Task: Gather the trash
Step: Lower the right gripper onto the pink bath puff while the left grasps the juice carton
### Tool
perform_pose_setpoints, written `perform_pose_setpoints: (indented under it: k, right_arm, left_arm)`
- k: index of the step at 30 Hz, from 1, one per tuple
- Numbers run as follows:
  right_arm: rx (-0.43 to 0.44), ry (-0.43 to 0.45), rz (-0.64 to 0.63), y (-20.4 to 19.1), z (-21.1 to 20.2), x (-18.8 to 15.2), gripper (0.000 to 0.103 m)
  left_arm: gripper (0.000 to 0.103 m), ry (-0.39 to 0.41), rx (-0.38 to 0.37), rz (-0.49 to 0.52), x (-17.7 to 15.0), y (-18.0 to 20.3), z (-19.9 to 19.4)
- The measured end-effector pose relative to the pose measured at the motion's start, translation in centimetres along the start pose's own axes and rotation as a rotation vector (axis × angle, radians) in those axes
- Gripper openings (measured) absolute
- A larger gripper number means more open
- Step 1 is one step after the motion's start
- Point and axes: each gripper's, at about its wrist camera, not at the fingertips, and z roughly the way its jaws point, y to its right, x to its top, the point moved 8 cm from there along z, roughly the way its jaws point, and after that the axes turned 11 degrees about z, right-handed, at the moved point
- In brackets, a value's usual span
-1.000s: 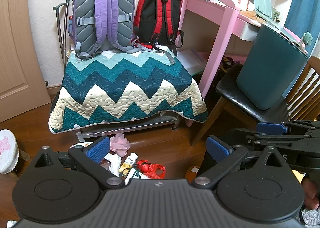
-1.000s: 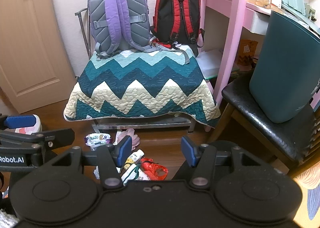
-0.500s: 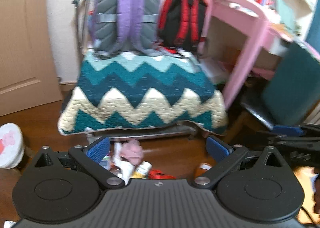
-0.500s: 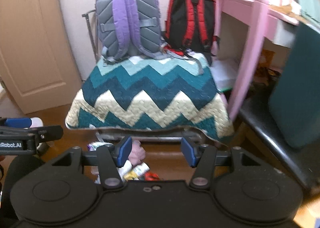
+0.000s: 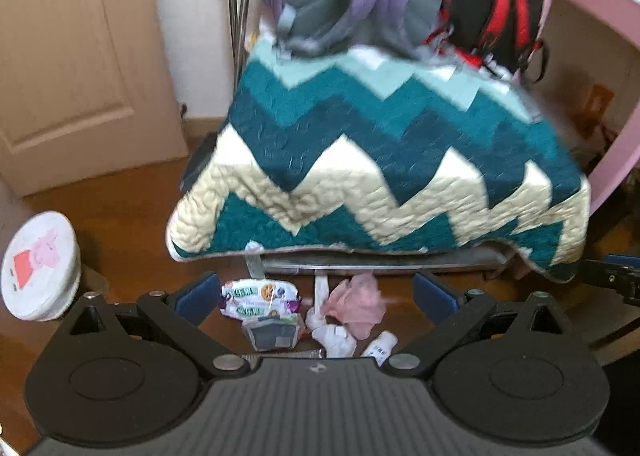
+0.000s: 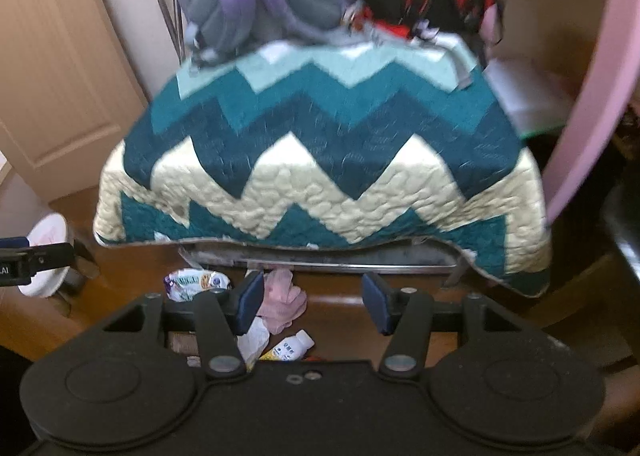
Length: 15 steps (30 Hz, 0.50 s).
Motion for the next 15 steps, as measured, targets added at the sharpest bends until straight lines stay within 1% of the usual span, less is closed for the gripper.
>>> perform_pose_setpoints:
  k: [4, 9, 12, 15]
  right_arm:
    - [0.014, -0.083, -0.026, -0.1, 5.7, -0.9, 0.054]
    - [0.036, -0.172, -0.068, -1.1, 11.4, -2.2, 0.054]
    - [0.038, -0.208, -0.086, -1.6, 14.6, -2.7, 0.054]
    - [0.04, -0.246, -0.088, -1.9, 17.7, -3.4, 0.054]
  left_arm:
    - [0.103, -0.073, 0.012, 0.042, -0.5, -1.2, 5.2]
    - [0.103, -0.142, 0.005, 0.155, -0.6, -3.0, 11.0]
    - [0.103, -0.179, -0.012, 0.189, -0.8, -4.0, 14.1]
    - [0.103, -0.205, -0.035, 0.257, -1.8, -4.2, 17.2]
